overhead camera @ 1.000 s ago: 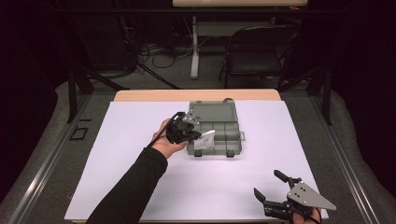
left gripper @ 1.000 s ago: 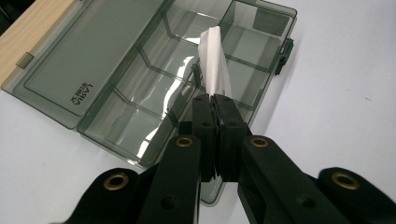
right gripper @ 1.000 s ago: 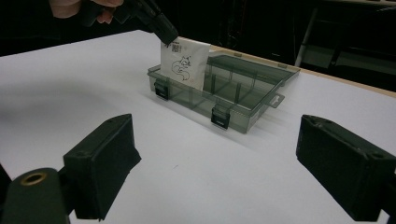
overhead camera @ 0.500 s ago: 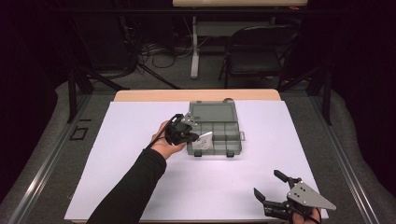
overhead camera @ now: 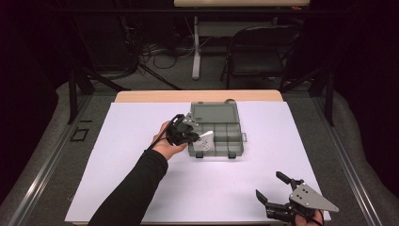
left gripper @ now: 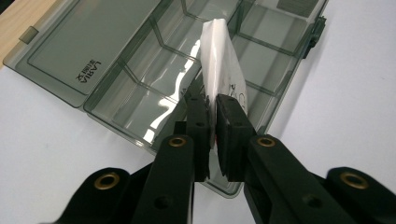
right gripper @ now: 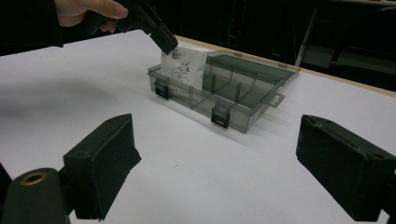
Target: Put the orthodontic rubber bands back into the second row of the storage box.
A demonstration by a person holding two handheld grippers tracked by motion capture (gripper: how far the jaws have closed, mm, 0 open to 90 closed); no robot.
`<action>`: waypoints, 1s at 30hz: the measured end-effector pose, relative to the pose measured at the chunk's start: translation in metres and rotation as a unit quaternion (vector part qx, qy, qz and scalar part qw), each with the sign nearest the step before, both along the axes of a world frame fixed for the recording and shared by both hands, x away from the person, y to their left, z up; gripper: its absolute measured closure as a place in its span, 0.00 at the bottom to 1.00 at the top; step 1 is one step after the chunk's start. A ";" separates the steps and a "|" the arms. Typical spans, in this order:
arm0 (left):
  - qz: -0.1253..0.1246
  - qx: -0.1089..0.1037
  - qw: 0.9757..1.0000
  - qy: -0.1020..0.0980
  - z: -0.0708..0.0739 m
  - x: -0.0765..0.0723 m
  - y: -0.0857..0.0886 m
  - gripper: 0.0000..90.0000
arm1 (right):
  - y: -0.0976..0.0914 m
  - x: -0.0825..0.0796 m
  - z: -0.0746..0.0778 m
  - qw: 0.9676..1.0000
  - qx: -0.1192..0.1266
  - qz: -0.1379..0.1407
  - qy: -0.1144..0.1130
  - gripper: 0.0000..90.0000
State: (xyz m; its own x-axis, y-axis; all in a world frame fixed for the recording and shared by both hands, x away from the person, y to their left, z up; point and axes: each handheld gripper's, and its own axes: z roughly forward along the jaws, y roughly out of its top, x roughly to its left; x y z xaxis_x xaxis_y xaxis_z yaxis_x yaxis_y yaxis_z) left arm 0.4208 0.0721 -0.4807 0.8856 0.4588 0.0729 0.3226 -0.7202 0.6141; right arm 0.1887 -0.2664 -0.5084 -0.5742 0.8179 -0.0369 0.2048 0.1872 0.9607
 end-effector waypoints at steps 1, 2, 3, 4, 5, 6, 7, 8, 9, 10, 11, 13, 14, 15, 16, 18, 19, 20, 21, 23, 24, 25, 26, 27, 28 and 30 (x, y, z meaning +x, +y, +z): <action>0.003 0.000 1.000 -0.002 0.000 0.000 0.000 0.91 | 0.000 0.000 0.000 1.000 0.001 0.000 -0.001 0.13; 0.006 -0.001 1.000 -0.002 0.000 0.000 0.000 0.90 | 0.000 0.000 0.000 1.000 0.001 0.000 0.000 0.13; 0.006 0.000 1.000 -0.003 0.000 0.001 0.000 0.88 | 0.000 0.000 0.000 1.000 0.001 0.000 0.000 0.13; 0.008 0.000 1.000 -0.004 0.000 0.001 0.001 0.86 | 0.000 0.000 0.000 1.000 0.001 0.000 0.000 0.13; 0.012 -0.001 1.000 -0.004 -0.001 0.001 0.001 0.83 | 0.000 0.000 0.000 1.000 0.000 0.000 0.000 0.13; 0.015 -0.001 1.000 -0.004 -0.001 0.001 0.001 0.81 | 0.000 0.000 0.000 1.000 0.000 0.000 0.001 0.13; 0.018 -0.001 1.000 -0.006 -0.001 0.001 0.001 0.80 | 0.000 0.000 0.000 1.000 0.000 0.000 0.001 0.13; 0.022 0.000 1.000 -0.006 -0.001 0.001 0.002 0.78 | 0.000 0.000 0.000 1.000 0.000 0.000 0.000 0.13; 0.025 -0.002 1.000 -0.005 -0.001 0.001 0.002 0.76 | 0.000 0.000 0.000 1.000 0.000 0.000 0.000 0.13; 0.028 -0.003 1.000 -0.005 -0.001 0.002 0.003 0.74 | 0.000 0.000 0.000 1.000 0.000 0.000 0.000 0.13; 0.031 -0.005 1.000 -0.004 0.000 0.002 0.004 0.72 | 0.000 0.000 0.000 1.000 0.000 0.000 0.000 0.13; 0.038 -0.007 0.999 -0.005 0.000 0.002 0.005 0.67 | 0.000 0.000 0.000 1.000 0.000 0.000 0.000 0.13; 0.041 -0.009 0.999 -0.004 0.001 0.003 0.006 0.65 | 0.000 0.000 0.000 1.000 0.000 0.000 0.000 0.13; 0.044 -0.010 0.999 -0.003 0.001 0.003 0.007 0.63 | 0.000 0.000 0.000 1.000 0.000 0.000 0.000 0.13; 0.046 -0.012 0.999 -0.002 0.001 0.003 0.008 0.60 | 0.000 0.000 0.000 1.000 0.000 0.000 0.000 0.13; 0.051 -0.014 0.999 -0.004 0.002 0.003 0.009 0.56 | 0.000 0.001 -0.001 1.000 0.000 0.000 0.000 0.13; 0.053 -0.016 0.998 -0.004 0.002 0.003 0.009 0.53 | 0.000 0.001 -0.001 1.000 0.000 0.000 0.000 0.13; 0.055 -0.017 0.998 -0.003 0.003 0.003 0.010 0.51 | 0.000 0.001 -0.001 1.000 0.000 0.000 0.000 0.13; 0.056 -0.018 0.998 -0.003 0.003 0.003 0.010 0.49 | 0.000 0.001 -0.001 1.000 -0.001 0.000 0.000 0.13; 0.060 -0.019 0.998 -0.005 0.003 0.003 0.011 0.46 | 0.000 0.001 -0.001 1.000 0.000 0.000 0.001 0.13; 0.063 -0.022 0.998 -0.004 0.002 0.002 0.012 0.45 | 0.000 0.001 -0.001 1.000 0.000 0.000 0.001 0.13; 0.063 -0.021 0.998 -0.004 0.002 0.002 0.012 0.44 | 0.000 0.001 -0.001 1.000 0.000 0.000 0.001 0.13; 0.064 -0.021 0.998 -0.003 0.003 0.002 0.013 0.43 | 0.000 0.001 -0.001 1.000 0.000 0.000 0.000 0.13; 0.066 -0.023 0.998 -0.002 0.002 0.002 0.014 0.42 | 0.000 0.001 -0.001 1.000 0.000 0.000 0.000 0.13; 0.066 -0.023 0.998 -0.003 0.003 0.001 0.015 0.41 | 0.000 0.001 -0.001 1.000 -0.001 0.000 0.001 0.13; 0.070 -0.025 0.997 -0.004 0.003 0.001 0.017 0.39 | 0.000 0.001 -0.001 1.000 0.000 -0.001 0.001 0.13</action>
State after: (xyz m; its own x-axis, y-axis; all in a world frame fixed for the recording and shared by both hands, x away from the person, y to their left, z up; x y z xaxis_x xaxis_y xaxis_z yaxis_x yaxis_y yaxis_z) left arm 0.4214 0.0886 -0.4776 0.8123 0.5809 0.0525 0.4133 -0.6367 0.6510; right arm 0.1896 -0.2663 -0.5095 -0.5725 0.8191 -0.0365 0.2061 0.1869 0.9605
